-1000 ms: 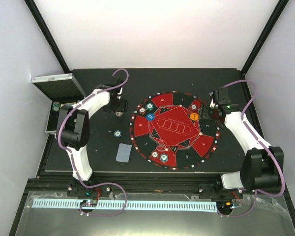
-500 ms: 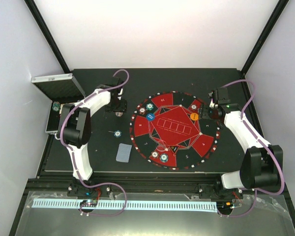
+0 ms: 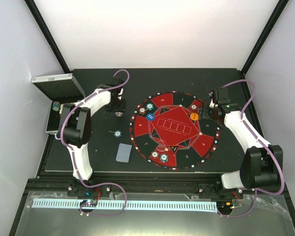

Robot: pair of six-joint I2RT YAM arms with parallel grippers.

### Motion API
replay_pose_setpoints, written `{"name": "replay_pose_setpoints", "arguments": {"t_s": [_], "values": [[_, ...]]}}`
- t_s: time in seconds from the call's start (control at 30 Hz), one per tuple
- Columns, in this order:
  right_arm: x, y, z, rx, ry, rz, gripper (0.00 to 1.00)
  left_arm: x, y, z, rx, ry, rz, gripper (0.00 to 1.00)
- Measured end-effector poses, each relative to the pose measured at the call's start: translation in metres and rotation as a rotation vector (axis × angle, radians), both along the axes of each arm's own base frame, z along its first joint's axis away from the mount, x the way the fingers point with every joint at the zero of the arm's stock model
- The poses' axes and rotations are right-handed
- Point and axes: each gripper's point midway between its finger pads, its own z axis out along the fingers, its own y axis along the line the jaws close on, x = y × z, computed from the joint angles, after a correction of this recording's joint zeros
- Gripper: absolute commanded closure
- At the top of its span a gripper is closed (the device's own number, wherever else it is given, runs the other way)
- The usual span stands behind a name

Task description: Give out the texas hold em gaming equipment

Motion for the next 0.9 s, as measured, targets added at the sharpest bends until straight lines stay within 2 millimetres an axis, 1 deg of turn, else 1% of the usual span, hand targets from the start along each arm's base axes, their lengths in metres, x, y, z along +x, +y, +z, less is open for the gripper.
{"name": "replay_pose_setpoints", "arguments": {"t_s": [0.13,0.3,0.4,0.47,0.6,0.7,0.9], "values": [[0.0,0.0,0.0,0.0,0.0,0.0,0.2,0.0,0.0,-0.001,0.001,0.002,0.001,0.44],[0.0,0.0,0.0,0.0,0.0,0.0,0.2,0.0,0.002,-0.008,0.005,0.018,0.004,0.43],[0.0,0.0,0.0,0.0,0.0,0.0,0.2,-0.001,0.003,-0.011,0.007,0.025,0.007,0.47],[0.0,0.0,0.0,0.0,0.0,0.0,0.2,0.0,0.003,-0.011,0.007,0.025,0.007,0.48],[0.0,0.0,0.0,0.0,0.0,0.001,0.2,0.0,0.003,-0.011,0.007,0.025,0.007,0.44],[0.0,0.0,0.0,-0.001,0.001,0.001,0.2,0.0,0.003,-0.011,0.007,0.024,0.007,0.44],[0.0,0.0,-0.001,-0.005,0.002,0.007,0.2,0.002,0.003,-0.009,0.005,0.017,0.007,0.49]]}}
